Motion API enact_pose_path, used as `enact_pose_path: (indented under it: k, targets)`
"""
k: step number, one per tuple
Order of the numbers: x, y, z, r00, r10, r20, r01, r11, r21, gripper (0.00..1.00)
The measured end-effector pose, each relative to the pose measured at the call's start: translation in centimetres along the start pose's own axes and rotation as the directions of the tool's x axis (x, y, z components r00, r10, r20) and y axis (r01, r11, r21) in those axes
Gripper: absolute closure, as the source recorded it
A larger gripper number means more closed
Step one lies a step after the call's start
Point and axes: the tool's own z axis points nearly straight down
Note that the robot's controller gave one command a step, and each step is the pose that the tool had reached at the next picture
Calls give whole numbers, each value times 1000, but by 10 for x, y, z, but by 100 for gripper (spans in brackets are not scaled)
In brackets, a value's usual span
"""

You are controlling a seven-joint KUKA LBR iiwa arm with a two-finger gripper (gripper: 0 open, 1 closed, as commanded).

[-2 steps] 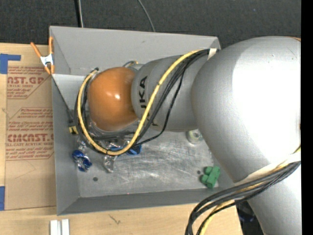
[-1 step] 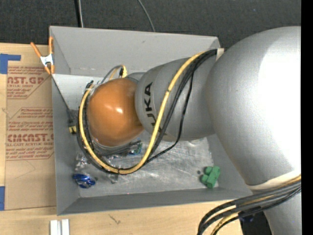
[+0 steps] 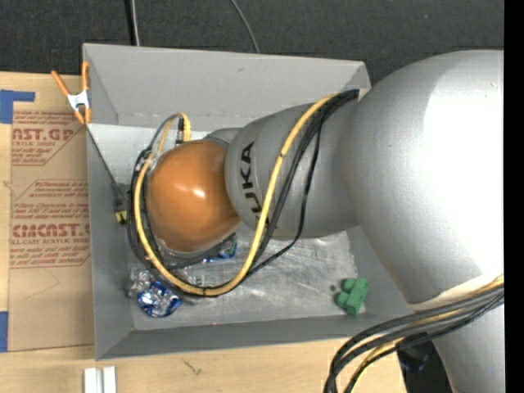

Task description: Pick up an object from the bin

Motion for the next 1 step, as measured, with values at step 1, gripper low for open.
enact_pose_path:
  k: [1]
  targets:
    - [0, 0, -1, 1000, 0, 2, 0, 1000, 1, 100]
